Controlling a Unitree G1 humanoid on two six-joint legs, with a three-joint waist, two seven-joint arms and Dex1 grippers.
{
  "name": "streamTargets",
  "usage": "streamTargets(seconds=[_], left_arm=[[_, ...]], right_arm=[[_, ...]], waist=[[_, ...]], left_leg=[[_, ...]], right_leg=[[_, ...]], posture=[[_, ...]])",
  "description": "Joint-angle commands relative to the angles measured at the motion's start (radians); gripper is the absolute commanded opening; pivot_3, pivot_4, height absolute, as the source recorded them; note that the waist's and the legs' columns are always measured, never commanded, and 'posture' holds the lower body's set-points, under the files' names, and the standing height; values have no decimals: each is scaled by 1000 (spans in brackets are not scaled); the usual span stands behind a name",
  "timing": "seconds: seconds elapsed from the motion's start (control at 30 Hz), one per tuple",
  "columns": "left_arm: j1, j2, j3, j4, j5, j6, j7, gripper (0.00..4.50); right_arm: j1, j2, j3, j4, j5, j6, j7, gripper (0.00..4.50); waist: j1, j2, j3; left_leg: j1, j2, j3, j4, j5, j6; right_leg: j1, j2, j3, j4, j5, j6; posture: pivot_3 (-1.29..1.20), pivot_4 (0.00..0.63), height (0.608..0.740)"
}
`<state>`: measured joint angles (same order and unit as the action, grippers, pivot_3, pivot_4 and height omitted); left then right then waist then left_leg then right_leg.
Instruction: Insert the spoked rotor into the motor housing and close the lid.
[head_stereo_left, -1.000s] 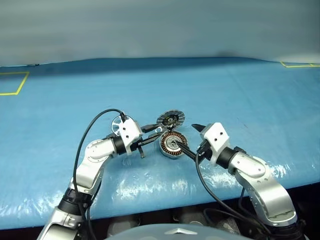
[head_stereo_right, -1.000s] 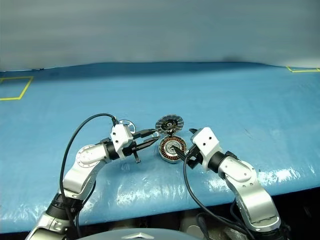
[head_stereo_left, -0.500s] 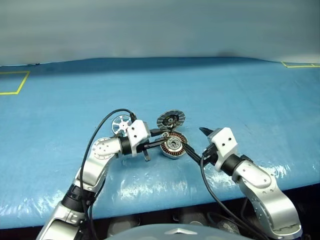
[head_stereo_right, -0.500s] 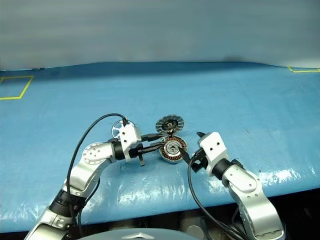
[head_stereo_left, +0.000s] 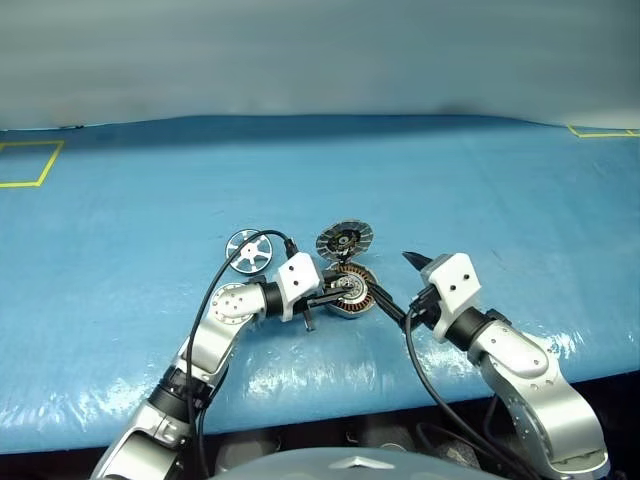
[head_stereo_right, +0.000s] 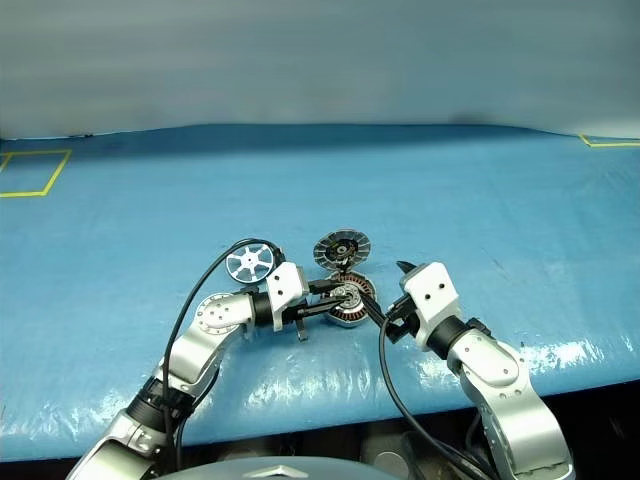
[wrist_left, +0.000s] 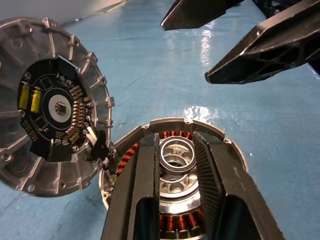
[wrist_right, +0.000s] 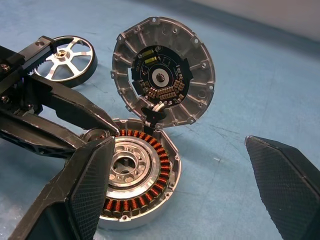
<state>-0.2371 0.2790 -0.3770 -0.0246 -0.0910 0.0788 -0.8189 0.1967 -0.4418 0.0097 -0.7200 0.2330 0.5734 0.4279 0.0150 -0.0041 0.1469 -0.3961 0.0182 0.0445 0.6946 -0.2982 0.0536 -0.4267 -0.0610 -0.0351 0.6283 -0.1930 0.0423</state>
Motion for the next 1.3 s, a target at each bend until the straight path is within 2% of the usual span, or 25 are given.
streamTargets(seconds=[0.03, 0.4, 1.27, 1.3], left_arm=[[-29, -8, -14, 42, 33, -19, 14, 669], [-77, -64, -17, 143, 47, -25, 27, 669], [-73, -63, -35, 167, 112, -14, 55, 669], [-74, -59, -38, 168, 116, -26, 52, 1018]], right_arm=[[12, -6, -18, -48, -8, -13, -17, 4410], [33, 2, -3, -52, -15, -19, -45, 4410], [33, 6, 8, -35, -34, -11, -67, 4410], [31, 6, 8, -33, -35, -11, -68, 4410]], waist=[[0, 0, 0], [0, 0, 0], [1, 0, -1], [1, 0, -1]], left_leg=[[0, 0, 0, 0, 0, 0], [0, 0, 0, 2, 0, 1], [1, -1, 0, 3, 0, 1], [1, -1, 0, 3, 0, 1]], right_leg=[[0, 0, 0, 0, 0, 0], [1, 0, 0, 0, 1, 1], [2, 0, 1, 1, 1, 1], [2, 0, 0, 1, 1, 1]], posture=[[0, 150, 740], [0, 150, 740], [0, 150, 740], [0, 150, 740]])
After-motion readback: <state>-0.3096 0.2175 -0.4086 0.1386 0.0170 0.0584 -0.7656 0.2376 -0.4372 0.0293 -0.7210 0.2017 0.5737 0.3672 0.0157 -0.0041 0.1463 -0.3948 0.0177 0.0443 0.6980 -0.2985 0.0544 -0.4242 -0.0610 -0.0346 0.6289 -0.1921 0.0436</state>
